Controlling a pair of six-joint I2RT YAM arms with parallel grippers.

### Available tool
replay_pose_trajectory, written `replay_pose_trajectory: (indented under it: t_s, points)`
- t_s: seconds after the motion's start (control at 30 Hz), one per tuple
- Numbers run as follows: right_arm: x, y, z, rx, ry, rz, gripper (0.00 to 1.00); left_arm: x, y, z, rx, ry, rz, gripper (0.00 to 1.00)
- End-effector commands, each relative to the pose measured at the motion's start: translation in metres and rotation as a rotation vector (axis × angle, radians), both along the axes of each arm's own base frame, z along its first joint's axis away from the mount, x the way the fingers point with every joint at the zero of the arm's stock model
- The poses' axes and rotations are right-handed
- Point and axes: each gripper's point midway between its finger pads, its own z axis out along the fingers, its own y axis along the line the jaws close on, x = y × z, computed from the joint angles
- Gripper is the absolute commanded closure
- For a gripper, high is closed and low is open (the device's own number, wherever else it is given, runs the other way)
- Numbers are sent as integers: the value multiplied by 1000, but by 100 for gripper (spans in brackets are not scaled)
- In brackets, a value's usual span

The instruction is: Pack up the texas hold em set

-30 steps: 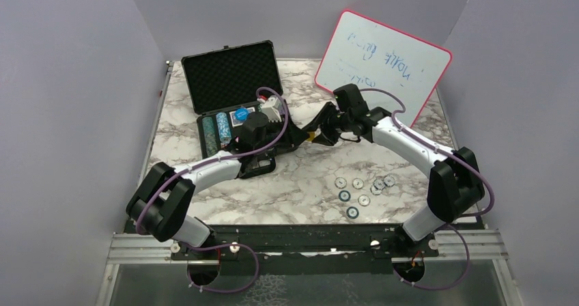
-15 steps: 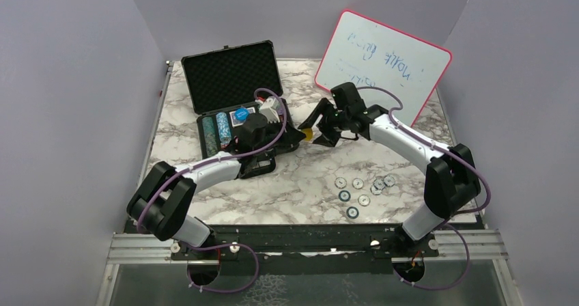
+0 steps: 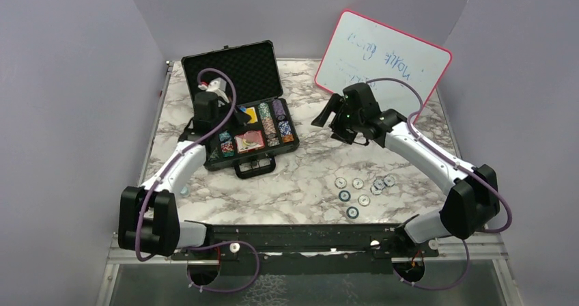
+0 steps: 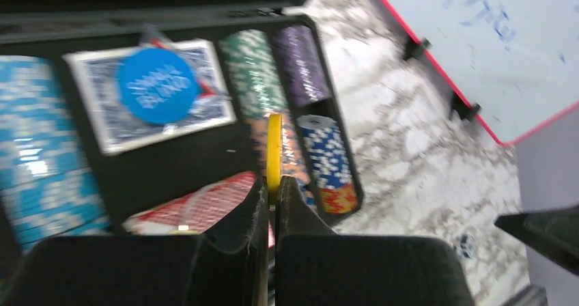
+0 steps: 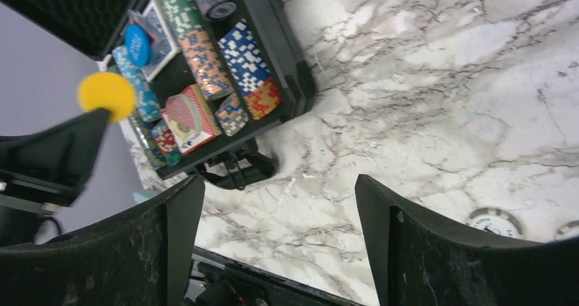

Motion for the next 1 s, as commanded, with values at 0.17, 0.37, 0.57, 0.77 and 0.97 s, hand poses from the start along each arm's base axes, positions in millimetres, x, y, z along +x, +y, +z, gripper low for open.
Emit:
replay_pose_trajectory:
  t_s: [0.17, 0.37, 0.57, 0.77, 0.97]
  points:
    - [-9, -15, -25, -89, 10, 20, 18, -1, 73, -14, 4, 152, 106, 100]
    - [-7, -11, -27, -99, 6, 55, 18, -12, 45, -20, -123, 199, -53, 100]
    - [-5, -11, -30, -113, 7, 66, 18, -30, 31, -32, -202, 271, -126, 100]
    - [-5, -9, -35, -118, 22, 77, 18, -43, 24, -47, -242, 336, -165, 99]
    - [-7, -8, -37, -118, 30, 87, 18, -45, 29, -62, -211, 368, -134, 96]
